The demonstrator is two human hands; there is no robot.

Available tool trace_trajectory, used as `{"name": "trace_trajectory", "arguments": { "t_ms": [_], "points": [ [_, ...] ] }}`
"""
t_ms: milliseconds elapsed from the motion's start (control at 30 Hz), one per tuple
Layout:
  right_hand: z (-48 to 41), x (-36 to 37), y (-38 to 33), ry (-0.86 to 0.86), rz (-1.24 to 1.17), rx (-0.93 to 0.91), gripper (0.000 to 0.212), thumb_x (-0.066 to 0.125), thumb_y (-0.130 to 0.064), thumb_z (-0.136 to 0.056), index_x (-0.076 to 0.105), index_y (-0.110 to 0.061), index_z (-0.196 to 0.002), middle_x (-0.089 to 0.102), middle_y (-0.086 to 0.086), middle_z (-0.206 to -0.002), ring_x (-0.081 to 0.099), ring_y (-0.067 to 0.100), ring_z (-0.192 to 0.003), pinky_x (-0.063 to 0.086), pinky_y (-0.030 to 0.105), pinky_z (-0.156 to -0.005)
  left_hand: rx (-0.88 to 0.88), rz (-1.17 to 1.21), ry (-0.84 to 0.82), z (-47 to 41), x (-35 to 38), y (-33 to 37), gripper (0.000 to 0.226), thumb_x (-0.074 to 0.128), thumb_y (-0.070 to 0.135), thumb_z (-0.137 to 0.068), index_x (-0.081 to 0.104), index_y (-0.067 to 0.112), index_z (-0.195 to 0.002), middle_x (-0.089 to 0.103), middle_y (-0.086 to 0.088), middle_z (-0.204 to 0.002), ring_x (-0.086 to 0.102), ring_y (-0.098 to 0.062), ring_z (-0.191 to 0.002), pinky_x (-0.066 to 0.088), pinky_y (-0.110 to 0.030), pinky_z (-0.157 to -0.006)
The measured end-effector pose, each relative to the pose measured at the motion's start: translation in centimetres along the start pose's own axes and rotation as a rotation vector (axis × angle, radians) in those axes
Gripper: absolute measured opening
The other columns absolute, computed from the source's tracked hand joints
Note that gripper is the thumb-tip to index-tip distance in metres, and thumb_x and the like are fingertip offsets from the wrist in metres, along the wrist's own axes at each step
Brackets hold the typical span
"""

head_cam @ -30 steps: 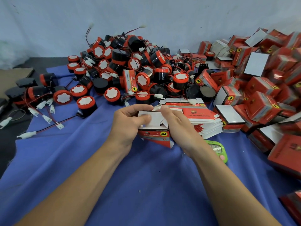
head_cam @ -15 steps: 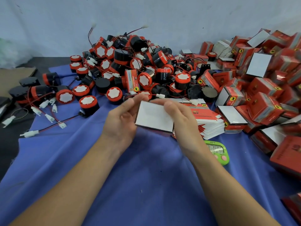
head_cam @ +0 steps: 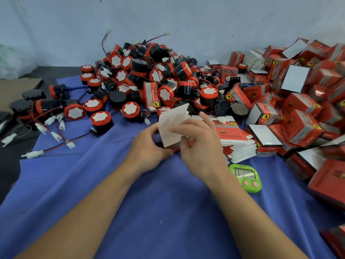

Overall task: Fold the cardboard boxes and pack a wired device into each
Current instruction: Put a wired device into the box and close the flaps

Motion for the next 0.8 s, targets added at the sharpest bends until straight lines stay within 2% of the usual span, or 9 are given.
{"name": "trace_trajectory", "arguments": {
  "t_ms": [100, 200, 300, 367, 433, 500, 567, 667, 800],
  "points": [
    [-0.9, -2.1, 1.6, 0.117, -0.078, 0.196, 0.039, 0.062, -0.001, -0.080, 0.080, -0.020, -0.109, 0.072, 0.000, -0.108, 0.058, 0.015, -0.111, 0.031, 0.033, -0.119, -0.112, -0.045, 0.002, -0.1, -0.1, -1.1, 0.061, 0.084, 0.019, -0.058, 0.059, 0.049, -0.105, 0.072, 0.029, -0.088, 0.067, 0.007, -0.081, 0.054, -0.020, -0.059],
    [-3.2, -4.2, 4.8, 0.147, -0.067, 0.405, 0.045, 0.059, -0.007, -0.086, 0.073, -0.027, -0.124, 0.069, 0.000, -0.118, 0.058, 0.019, -0.118, 0.045, 0.036, -0.107, -0.196, 0.029, -0.007, -0.6, -0.8, -1.9, 0.051, 0.071, 0.016, -0.039, 0.070, 0.041, -0.084, 0.073, 0.024, -0.077, 0.066, -0.008, -0.072, 0.050, -0.025, -0.052],
    [-6.9, -3.4, 9.0, -0.097, 0.118, 0.574, 0.070, 0.057, -0.007, -0.087, 0.043, -0.028, -0.152, 0.056, 0.010, -0.141, 0.042, 0.030, -0.139, 0.039, 0.043, -0.112, -0.202, 0.057, -0.028, -0.6, -0.9, -1.8, 0.058, 0.063, 0.010, -0.034, 0.070, 0.044, -0.081, 0.071, 0.019, -0.070, 0.060, -0.016, -0.067, 0.044, -0.027, -0.047],
    [-9.0, -1.8, 11.0, -0.283, 0.209, 0.595, 0.084, 0.057, -0.005, -0.088, 0.021, -0.025, -0.161, 0.028, 0.009, -0.166, 0.017, 0.033, -0.154, 0.025, 0.048, -0.122, -0.202, 0.046, -0.031, -0.6, -0.8, -1.8, 0.061, 0.064, 0.009, -0.034, 0.069, 0.045, -0.083, 0.071, 0.018, -0.073, 0.062, -0.019, -0.072, 0.048, -0.030, -0.051],
    [-10.1, -0.1, 12.1, -0.435, 0.267, 0.549, 0.084, 0.056, -0.005, -0.092, 0.015, -0.022, -0.163, 0.009, 0.011, -0.171, 0.011, 0.037, -0.156, 0.021, 0.051, -0.124, -0.211, 0.034, -0.027, -0.5, -0.8, -1.6, 0.063, 0.065, 0.010, -0.033, 0.069, 0.046, -0.085, 0.073, 0.019, -0.077, 0.066, -0.020, -0.078, 0.053, -0.035, -0.056],
    [-10.3, 1.2, 12.7, -0.522, 0.306, 0.510, 0.076, 0.057, -0.006, -0.094, 0.022, -0.020, -0.161, 0.024, 0.017, -0.163, 0.032, 0.043, -0.145, 0.036, 0.050, -0.115, -0.208, 0.024, -0.024, -0.5, -0.9, -1.6, 0.064, 0.065, 0.010, -0.032, 0.071, 0.045, -0.085, 0.074, 0.019, -0.079, 0.068, -0.021, -0.083, 0.059, -0.042, -0.058],
    [-10.5, 0.9, 12.3, -0.503, 0.422, 0.445, 0.065, 0.064, -0.014, -0.092, 0.038, -0.018, -0.151, 0.046, 0.019, -0.144, 0.052, 0.042, -0.123, 0.045, 0.047, -0.097, -0.199, 0.024, -0.016, -0.5, -1.0, -1.6, 0.064, 0.065, 0.009, -0.032, 0.072, 0.044, -0.085, 0.075, 0.018, -0.081, 0.068, -0.022, -0.086, 0.061, -0.046, -0.061],
    [-10.6, -2.1, 9.6, -0.255, 0.431, 0.381, 0.057, 0.075, -0.036, -0.082, 0.053, -0.019, -0.131, 0.059, 0.006, -0.118, 0.058, 0.030, -0.100, 0.042, 0.038, -0.080, -0.191, 0.016, -0.009, -0.3, -0.9, -1.4, 0.064, 0.066, 0.009, -0.033, 0.071, 0.048, -0.084, 0.074, 0.021, -0.081, 0.068, -0.020, -0.085, 0.061, -0.048, -0.062],
    [-6.8, -6.6, 4.6, 0.113, 0.008, 0.434, 0.049, 0.076, -0.050, -0.068, 0.049, -0.035, -0.105, 0.063, -0.016, -0.092, 0.059, 0.005, -0.080, 0.042, 0.026, -0.063, -0.187, -0.003, 0.009, -0.3, -1.0, -1.2, 0.056, 0.064, 0.012, -0.034, 0.068, 0.045, -0.079, 0.071, 0.019, -0.074, 0.065, -0.019, -0.076, 0.053, -0.036, -0.052]
  ]
}}
Point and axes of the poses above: each hand's wrist, its own z-axis away from the middle knuckle, its own x-axis out of the palm, y = z × x, the point moved 8 cm from there along -z, towards the middle knuckle
